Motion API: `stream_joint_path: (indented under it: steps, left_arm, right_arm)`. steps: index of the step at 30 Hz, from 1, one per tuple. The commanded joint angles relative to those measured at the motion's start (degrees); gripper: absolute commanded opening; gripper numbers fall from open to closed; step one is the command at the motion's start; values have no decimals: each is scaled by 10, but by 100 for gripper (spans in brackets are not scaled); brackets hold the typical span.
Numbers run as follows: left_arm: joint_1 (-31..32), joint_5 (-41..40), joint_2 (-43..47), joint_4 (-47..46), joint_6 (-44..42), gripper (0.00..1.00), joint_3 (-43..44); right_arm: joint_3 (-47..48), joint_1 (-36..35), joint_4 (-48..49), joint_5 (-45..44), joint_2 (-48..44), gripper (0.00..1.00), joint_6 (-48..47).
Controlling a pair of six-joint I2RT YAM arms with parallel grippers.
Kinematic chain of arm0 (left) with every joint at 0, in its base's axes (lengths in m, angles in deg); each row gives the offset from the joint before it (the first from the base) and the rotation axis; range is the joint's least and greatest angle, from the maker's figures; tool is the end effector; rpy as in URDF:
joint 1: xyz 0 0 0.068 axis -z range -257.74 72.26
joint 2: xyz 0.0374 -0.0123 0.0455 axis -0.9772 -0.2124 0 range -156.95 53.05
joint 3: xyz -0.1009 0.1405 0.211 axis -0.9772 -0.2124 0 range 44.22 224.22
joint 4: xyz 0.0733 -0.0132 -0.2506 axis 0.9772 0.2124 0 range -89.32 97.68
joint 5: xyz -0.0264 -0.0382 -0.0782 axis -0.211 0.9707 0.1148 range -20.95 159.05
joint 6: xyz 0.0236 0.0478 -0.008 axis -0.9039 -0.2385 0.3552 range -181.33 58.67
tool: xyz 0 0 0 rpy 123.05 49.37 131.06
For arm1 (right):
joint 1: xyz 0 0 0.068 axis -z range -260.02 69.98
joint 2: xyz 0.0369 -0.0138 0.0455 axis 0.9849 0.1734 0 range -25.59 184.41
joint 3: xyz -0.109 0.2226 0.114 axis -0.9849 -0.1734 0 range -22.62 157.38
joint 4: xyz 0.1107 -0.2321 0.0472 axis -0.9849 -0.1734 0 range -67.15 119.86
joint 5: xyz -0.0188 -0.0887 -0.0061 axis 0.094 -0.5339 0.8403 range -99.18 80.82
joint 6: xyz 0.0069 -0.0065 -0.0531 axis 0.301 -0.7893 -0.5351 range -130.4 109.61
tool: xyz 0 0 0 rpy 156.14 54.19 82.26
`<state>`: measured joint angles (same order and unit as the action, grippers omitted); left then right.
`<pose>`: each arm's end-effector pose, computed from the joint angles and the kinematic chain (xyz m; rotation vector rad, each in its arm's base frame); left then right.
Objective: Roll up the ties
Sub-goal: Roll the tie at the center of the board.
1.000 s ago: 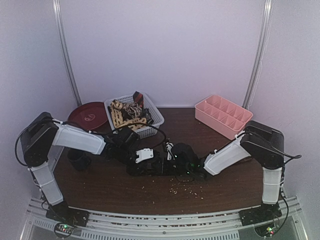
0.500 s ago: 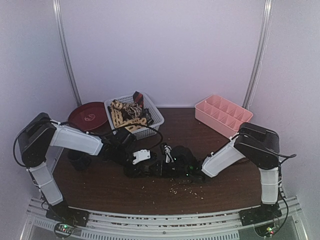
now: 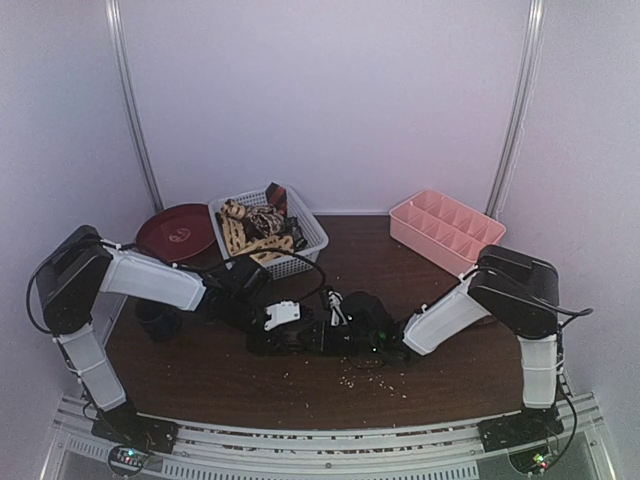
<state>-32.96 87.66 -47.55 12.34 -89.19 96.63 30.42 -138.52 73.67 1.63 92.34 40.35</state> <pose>0.2268 -0.2409 0.1372 1.6451 2.0428 -0.5285 0.2051 0.3476 0.1112 -0.2940 2.2054 1.3640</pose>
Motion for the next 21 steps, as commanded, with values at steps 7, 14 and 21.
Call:
stream_joint_path:
  steps: [7,14,21]
  left_arm:
    - [-3,1,132,-52,62,58,-48]
    - [-23,-68,169,-46,310,47,-44]
    - [-30,-53,188,-97,463,18,-99]
  right_arm:
    - [2,-2,-1,6,2,15,-3]
    - [6,-5,5,12,1,15,6]
    - [21,-12,2,13,14,15,13]
